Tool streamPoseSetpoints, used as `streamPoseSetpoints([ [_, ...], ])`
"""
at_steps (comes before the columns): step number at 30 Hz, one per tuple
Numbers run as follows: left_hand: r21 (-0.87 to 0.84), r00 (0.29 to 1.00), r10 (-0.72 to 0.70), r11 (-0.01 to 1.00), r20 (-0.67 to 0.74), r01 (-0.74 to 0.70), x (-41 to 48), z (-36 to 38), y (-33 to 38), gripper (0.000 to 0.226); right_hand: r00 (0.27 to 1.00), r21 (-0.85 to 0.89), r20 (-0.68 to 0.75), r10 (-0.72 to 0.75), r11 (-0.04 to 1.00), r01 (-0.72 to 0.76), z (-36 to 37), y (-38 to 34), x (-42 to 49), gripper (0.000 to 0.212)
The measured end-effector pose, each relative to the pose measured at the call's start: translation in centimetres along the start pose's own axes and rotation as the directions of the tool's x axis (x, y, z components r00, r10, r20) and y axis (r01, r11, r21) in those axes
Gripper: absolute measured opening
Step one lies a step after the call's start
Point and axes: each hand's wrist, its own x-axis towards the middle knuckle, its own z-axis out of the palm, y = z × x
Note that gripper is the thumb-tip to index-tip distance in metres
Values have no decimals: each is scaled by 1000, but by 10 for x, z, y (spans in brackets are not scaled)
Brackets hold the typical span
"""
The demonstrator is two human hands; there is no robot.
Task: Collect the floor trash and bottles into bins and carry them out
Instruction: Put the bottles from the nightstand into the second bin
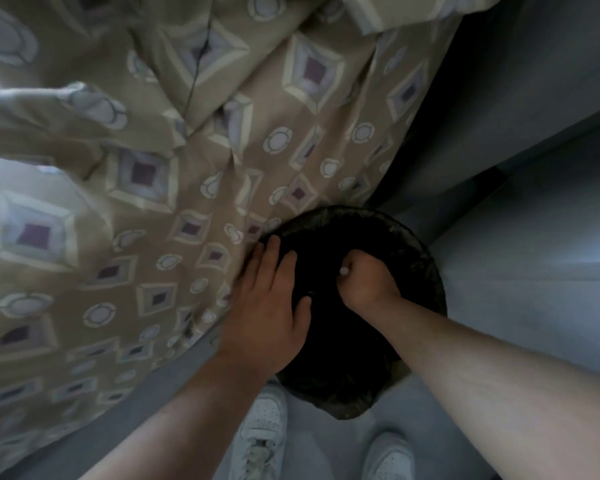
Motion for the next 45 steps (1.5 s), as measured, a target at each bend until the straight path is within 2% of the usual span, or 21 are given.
streamPoseSetpoints([
  [3,-6,999,-10,1000,-41,10,1,10,0,62,999,-62,14,46,997,-45,19,1,21,23],
  [12,5,992,1,1000,-129,-1,-2,24,-5,56,975,-26,31,218,976,-217,53,6,56,36],
  [15,-14,990,-15,1000,-143,13,-3,26,-2,56,966,49,15,258,965,-259,56,2,58,41],
  [17,-16,989,-26,1000,-142,24,-4,26,0,57,976,36,45,212,976,-214,52,1,56,42],
  [19,-7,989,-26,1000,-144,25,-3,27,0,57,954,186,85,288,936,-299,51,5,58,39],
  [21,-10,989,-24,1000,-146,23,-2,27,-1,58,966,235,44,256,937,-259,49,10,57,35],
  [23,-56,990,-35,998,-135,27,-2,25,-2,58,971,356,33,238,905,-233,48,11,54,32],
  [26,-160,994,-48,987,-94,33,-2,17,-3,61,978,514,62,197,834,-201,31,6,34,7],
  [30,-228,997,-79,971,-22,72,-4,-7,10,69,988,552,134,73,823,-136,-5,-1,-12,9],
  [33,-310,990,-143,941,-2,135,-10,-36,31,65,994,589,112,-17,806,-53,-43,-6,-55,16],
  [35,-374,986,-166,914,11,157,-16,-60,52,63,997,618,71,-23,785,-26,-74,-8,-86,25],
  [39,-484,978,-206,855,12,186,-26,-112,107,61,999,743,-26,-19,668,32,-138,-7,-151,24],
  [42,-586,978,-209,796,-26,155,-29,-151,157,60,998,790,-56,-16,610,54,-186,4,-206,34],
  [45,-677,985,-169,729,-34,101,-34,-186,209,65,995,850,-96,-13,518,89,-229,23,-258,29],
])
